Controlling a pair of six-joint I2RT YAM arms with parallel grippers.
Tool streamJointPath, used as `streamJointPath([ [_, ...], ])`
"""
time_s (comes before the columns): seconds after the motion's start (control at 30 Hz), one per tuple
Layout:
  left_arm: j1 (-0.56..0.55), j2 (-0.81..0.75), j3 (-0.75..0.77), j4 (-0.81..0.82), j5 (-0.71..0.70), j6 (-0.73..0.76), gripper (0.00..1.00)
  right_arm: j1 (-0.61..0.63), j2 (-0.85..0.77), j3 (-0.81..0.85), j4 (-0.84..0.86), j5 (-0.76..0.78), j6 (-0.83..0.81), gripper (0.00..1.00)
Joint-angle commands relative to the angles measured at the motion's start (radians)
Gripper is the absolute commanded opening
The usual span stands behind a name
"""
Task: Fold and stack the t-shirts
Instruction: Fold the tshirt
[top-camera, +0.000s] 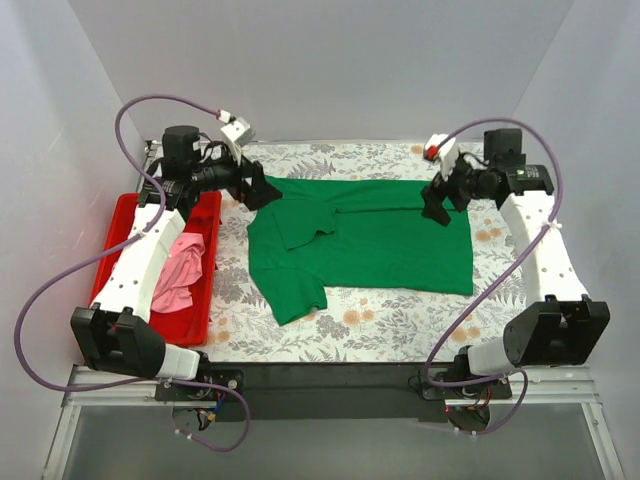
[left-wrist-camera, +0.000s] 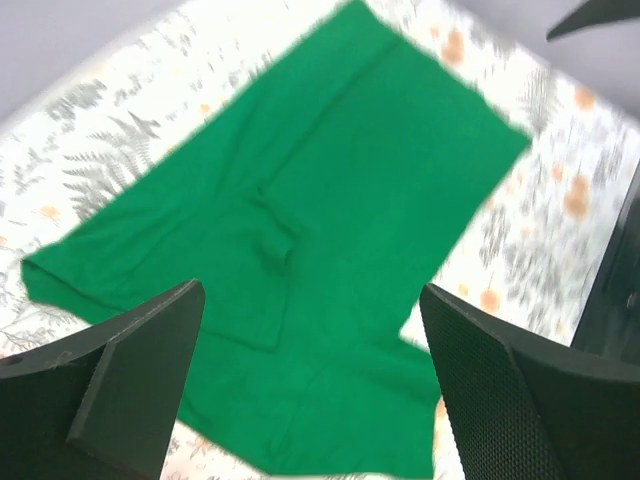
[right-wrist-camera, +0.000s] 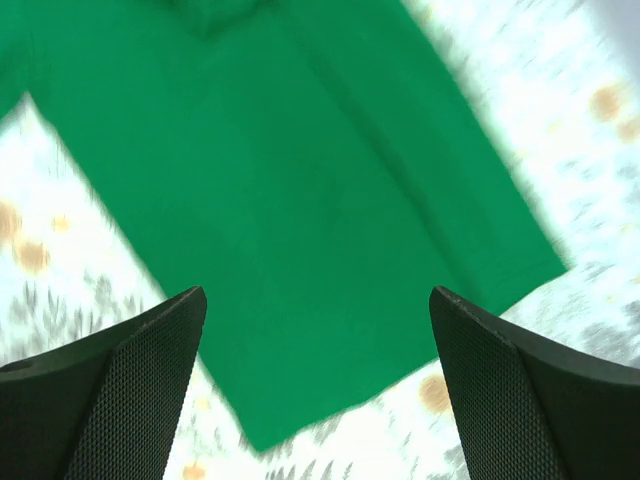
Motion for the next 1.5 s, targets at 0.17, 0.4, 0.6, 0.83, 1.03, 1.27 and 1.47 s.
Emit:
streamJointPath([
  [0.17, -0.019, -0.056, -0.227, -0.32, -0.003, 0.459, 0.85, -0.029, -0.166, -0.525, -0.066, 0.287, -0.449, 0.88],
  [0.4, -0.059, -0.024, -0.297, -0.346, -0.075, 0.541, 0.72, -0.12, -0.142, -0.681, -0.006, 0.398, -0.564, 0.47],
  [0.6, -0.069, 0.033, -0.304, -0.34, -0.08, 0.544, 0.71, -0.13, -0.065, -0.71, 0.06, 0.418, -0.567, 0.43],
  [0.83, -0.07, 0.062, -0.31, -0.33, -0.098, 0.544, 0.71, -0.136, -0.014, -0.748, 0.126, 0.427, -0.573, 0.42],
  [1.03, -0.07, 0.082, -0.316, -0.328, -0.104, 0.541, 0.72, -0.136, 0.01, -0.783, 0.152, 0.432, -0.578, 0.41],
  [1.27, -0.07, 0.094, -0.339, -0.326, -0.123, 0.545, 0.72, -0.14, 0.003, -0.843, 0.187, 0.442, -0.601, 0.42],
  [1.47, -0.14, 0.063, -0.431, -0.316, -0.191, 0.627, 0.52, -0.144, 0.001, -0.849, 0.218, 0.441, -0.581, 0.11],
])
